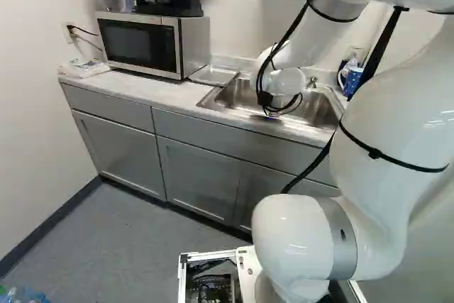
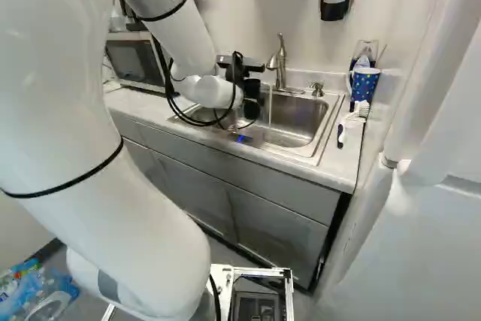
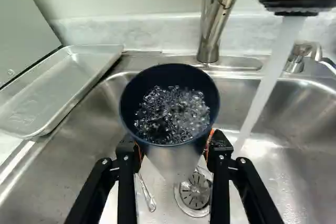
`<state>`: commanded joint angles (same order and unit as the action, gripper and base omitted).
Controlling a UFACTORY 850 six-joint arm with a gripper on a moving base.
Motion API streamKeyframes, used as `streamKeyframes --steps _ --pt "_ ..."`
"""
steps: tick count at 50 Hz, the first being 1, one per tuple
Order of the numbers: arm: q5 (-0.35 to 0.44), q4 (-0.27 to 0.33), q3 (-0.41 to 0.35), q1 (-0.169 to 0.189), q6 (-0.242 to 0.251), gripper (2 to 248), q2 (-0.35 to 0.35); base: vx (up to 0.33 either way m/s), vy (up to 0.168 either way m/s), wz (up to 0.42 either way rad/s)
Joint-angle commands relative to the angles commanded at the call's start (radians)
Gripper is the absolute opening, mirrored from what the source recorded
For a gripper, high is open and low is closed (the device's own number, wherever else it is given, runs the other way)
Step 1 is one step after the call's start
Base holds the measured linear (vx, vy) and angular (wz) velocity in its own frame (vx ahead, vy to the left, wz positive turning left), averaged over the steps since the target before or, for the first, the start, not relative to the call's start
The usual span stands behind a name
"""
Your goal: Rinse the cup and place it in the tray
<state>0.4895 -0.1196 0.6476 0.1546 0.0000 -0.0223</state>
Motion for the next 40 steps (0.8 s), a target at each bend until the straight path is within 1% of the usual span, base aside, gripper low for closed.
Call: streamKeyframes --steps 15,29,40 --pt "0.0 0.0 0.023 -0.047 0.0 126 -0.003 0.0 0.0 0.0" --pt "-0.001 0.0 0.058 -0.06 0.0 126 -0.006 0.0 0.0 0.0" --pt "-0.018 0.0 0.087 -0.068 0.0 126 -0.009 0.0 0.0 0.0"
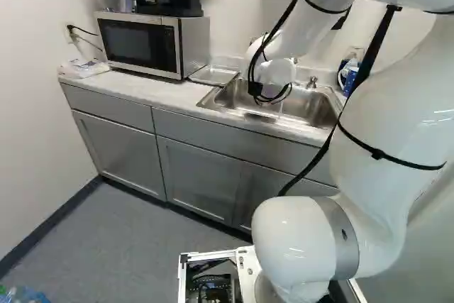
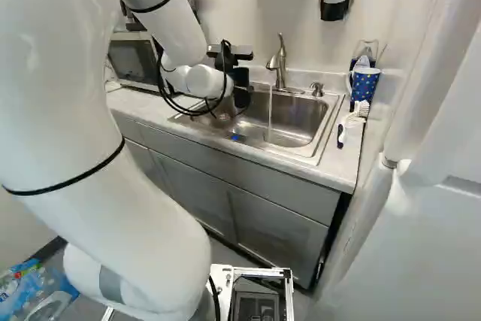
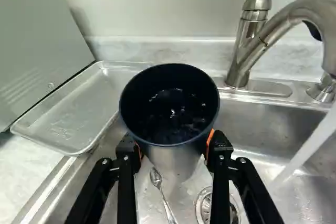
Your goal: Rinse the cup and place it in the tray
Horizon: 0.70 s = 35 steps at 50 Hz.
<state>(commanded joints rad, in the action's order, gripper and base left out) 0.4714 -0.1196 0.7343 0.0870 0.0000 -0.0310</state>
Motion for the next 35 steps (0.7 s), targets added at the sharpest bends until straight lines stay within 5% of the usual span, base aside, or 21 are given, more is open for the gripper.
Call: streamKeyframes --steps 35 --pt "-0.094 0.0 0.045 -0.012 0.0 126 0.035 0.0 0.0 0.0"
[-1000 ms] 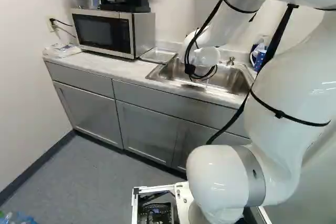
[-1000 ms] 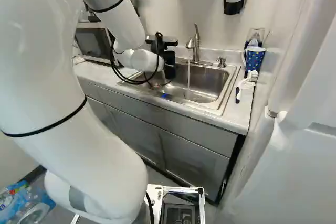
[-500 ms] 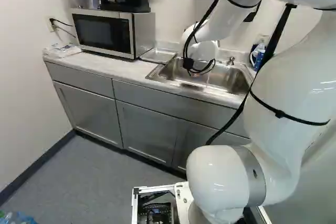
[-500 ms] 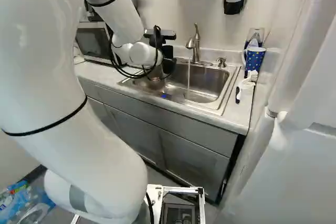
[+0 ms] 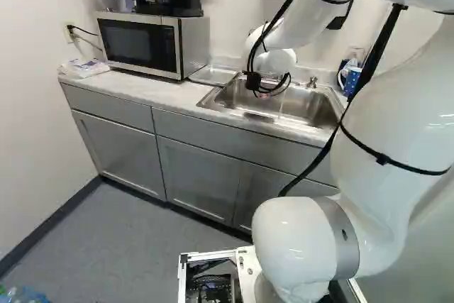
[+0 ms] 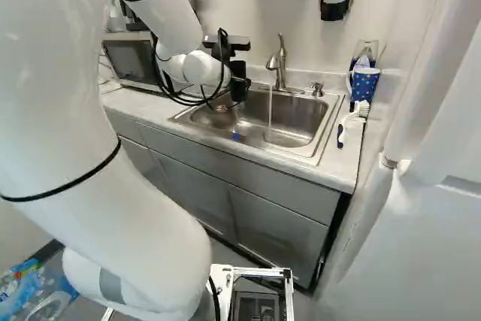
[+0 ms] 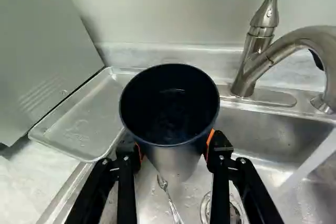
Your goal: Rinse the cup and place it in the tray
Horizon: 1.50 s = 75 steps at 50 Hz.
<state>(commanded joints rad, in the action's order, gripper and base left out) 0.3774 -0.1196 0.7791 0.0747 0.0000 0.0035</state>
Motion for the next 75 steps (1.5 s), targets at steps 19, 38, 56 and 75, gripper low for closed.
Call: streamKeyframes --steps 19,38,56,75 --pt "-0.022 0.0 0.009 0.0 0.0 126 0.034 0.0 0.0 0.0" --pt "-0.022 0.0 0.02 0.0 0.0 126 0.065 0.0 0.0 0.0" --pt "-0.031 0.0 0.034 0.0 0.0 126 0.092 0.0 0.0 0.0" --pt "-0.036 0.0 0.039 0.0 -0.011 126 0.1 0.0 0.0 0.0"
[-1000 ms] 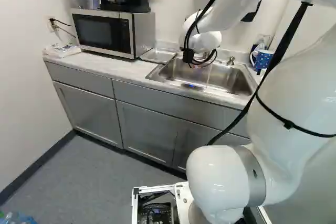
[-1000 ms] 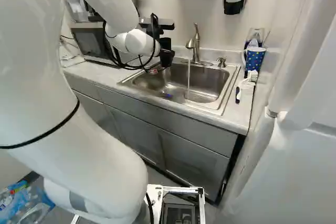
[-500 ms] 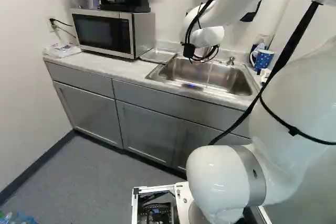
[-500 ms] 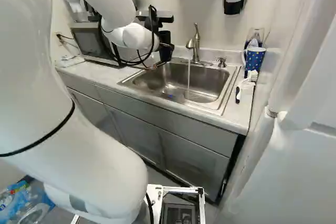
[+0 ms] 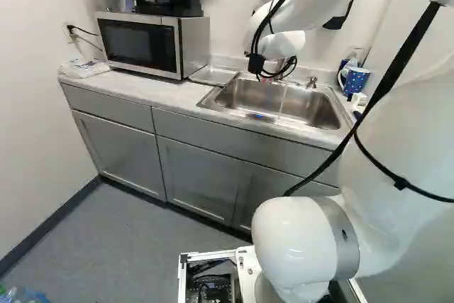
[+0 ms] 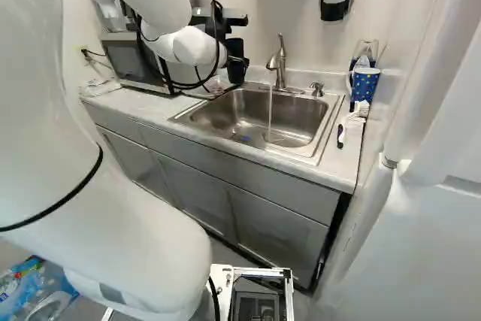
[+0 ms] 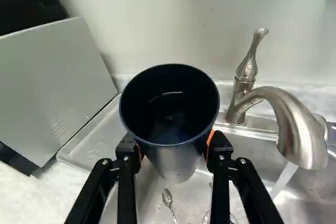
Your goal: Rinse the cup and place it in the tray
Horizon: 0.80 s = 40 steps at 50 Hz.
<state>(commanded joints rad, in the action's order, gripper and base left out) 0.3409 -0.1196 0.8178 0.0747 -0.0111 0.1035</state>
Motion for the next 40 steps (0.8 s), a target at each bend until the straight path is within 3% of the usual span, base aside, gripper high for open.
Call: streamKeyframes --steps 40 --pt "0.0 0.0 0.0 0.0 -0.399 126 0.0 0.0 0.0 0.0"
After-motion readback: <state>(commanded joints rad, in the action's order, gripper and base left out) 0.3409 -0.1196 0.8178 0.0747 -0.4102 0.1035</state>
